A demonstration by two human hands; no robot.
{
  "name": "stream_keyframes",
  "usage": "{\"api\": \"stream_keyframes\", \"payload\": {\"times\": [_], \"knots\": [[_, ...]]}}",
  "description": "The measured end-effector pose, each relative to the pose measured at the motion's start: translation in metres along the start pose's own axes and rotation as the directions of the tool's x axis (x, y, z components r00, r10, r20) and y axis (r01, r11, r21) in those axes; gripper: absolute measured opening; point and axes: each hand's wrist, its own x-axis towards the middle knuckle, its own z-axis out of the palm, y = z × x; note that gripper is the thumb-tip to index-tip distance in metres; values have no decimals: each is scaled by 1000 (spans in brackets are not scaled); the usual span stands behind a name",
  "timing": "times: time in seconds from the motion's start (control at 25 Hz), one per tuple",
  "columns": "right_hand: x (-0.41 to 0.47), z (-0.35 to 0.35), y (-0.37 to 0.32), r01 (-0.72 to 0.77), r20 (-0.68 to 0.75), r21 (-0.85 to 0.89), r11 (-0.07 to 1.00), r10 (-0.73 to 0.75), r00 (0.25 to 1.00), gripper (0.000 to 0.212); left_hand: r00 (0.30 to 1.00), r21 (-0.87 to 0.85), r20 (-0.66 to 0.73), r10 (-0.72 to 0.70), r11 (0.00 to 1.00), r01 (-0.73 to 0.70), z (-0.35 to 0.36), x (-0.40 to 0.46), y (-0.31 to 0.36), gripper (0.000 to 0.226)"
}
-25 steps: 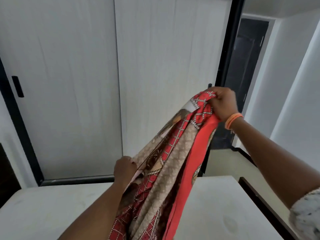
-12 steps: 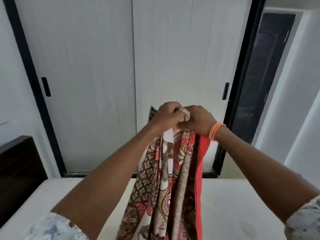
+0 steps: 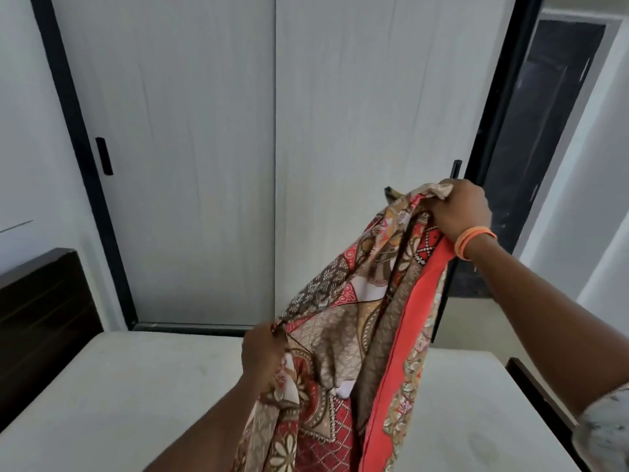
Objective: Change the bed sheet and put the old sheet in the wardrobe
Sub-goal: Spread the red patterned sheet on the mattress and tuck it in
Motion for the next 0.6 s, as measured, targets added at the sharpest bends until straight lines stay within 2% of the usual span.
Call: {"api": "stream_keyframes", "payload": {"times": [0.12, 0.16, 0.2, 0.24, 0.28, 0.32, 0.36, 0.4, 0.44, 0.52, 0.6], "knots": [[-1, 2, 26, -111, -3, -152, 982, 112, 994, 24, 996, -232, -84, -4, 973, -15, -30, 19, 31, 33], [-2, 3, 30, -84, 46, -193, 978, 94, 995, 23, 994, -311, -111, 24, 949, -58, -43, 25, 48, 26], [-5, 8, 32, 5, 145, -187, 982, 23, 989, 20, 987, -344, -123, 100, 929, -137, -54, 30, 68, 19], [-11, 12, 26, 139, 293, -119, 983, -99, 951, 28, 968, -332, -106, 229, 909, -251, -64, 33, 93, 15], [-19, 18, 13, 270, 449, 28, 962, -254, 857, 46, 929, -293, -62, 365, 883, -366, -72, 35, 119, 13], [-30, 23, -5, 338, 578, 183, 923, -379, 723, 64, 877, -249, -2, 480, 850, -465, -77, 37, 144, 11], [-38, 30, -20, 365, 650, 272, 890, -449, 612, 78, 827, -202, 39, 561, 815, -543, -82, 38, 166, 11], [-42, 33, -35, 388, 675, 301, 871, -482, 559, 81, 784, -168, 41, 619, 778, -605, -88, 39, 184, 11], [-40, 37, -44, 415, 656, 285, 864, -492, 573, 68, 763, -148, 22, 646, 757, -637, -96, 43, 193, 11], [-33, 33, -48, 459, 547, 96, 883, -431, 717, 23, 779, -148, 43, 626, 775, -614, -114, 49, 195, 19], [-25, 22, -44, 458, 392, -153, 876, -372, 842, 12, 804, -22, 203, 559, 824, -567, -127, 50, 184, 37]]}}
